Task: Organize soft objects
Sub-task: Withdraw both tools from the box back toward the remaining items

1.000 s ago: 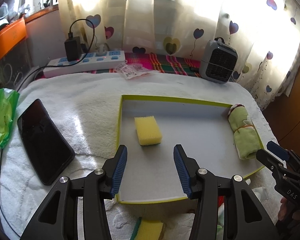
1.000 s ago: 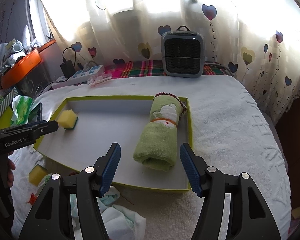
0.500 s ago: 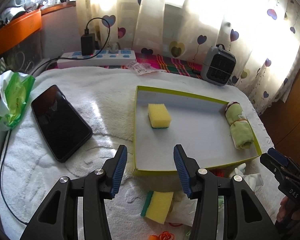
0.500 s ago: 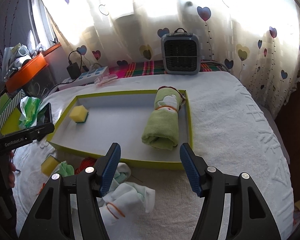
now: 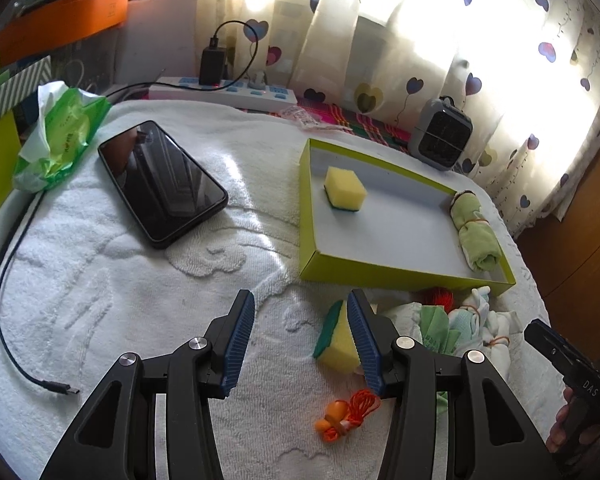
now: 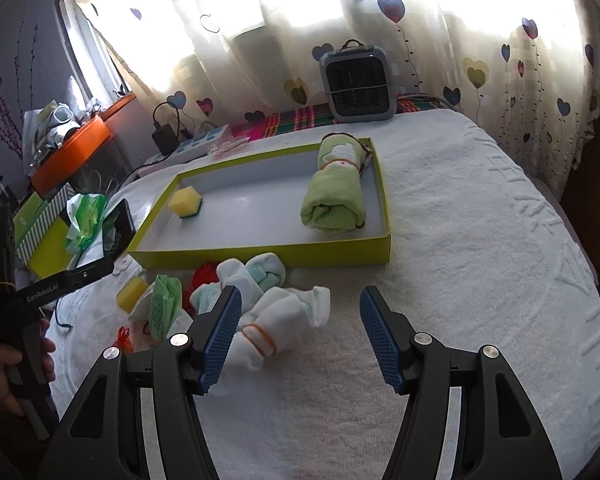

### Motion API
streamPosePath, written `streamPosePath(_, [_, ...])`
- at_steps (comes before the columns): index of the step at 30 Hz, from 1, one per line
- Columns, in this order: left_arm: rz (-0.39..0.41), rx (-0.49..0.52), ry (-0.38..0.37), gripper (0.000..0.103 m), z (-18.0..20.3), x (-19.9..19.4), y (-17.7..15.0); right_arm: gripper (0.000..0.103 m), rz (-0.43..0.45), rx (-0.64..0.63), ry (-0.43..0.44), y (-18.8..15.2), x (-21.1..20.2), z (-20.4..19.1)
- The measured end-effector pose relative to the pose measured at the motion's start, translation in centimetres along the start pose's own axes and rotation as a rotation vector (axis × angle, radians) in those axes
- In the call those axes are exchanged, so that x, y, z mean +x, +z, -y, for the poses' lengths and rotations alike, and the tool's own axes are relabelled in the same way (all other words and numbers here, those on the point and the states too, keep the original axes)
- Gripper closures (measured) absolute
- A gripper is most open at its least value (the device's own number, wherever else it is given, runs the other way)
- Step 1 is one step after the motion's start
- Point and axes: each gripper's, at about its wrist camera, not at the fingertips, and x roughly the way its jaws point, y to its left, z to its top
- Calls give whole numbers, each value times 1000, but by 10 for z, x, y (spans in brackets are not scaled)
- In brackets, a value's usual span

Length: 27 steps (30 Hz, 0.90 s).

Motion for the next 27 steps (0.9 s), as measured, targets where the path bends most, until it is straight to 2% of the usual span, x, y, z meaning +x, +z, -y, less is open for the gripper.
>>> streamPosePath(6, [-5,-43,-49,56,-10,-2,-13,41,-50,10,41,-12,9,-7])
streamPosePath(12, [-6,-48,-39,50,-15,-2,-18,41,-84,55,62,-14,23,-5])
streamPosePath(20, [-33,-61,-69,49,-17,3,-22,41,-121,101,87,-13,39,-5])
streamPosePath(27, [-44,-58,-84,49,-16,4,-22,41,-111,126,97,-12,41,-1])
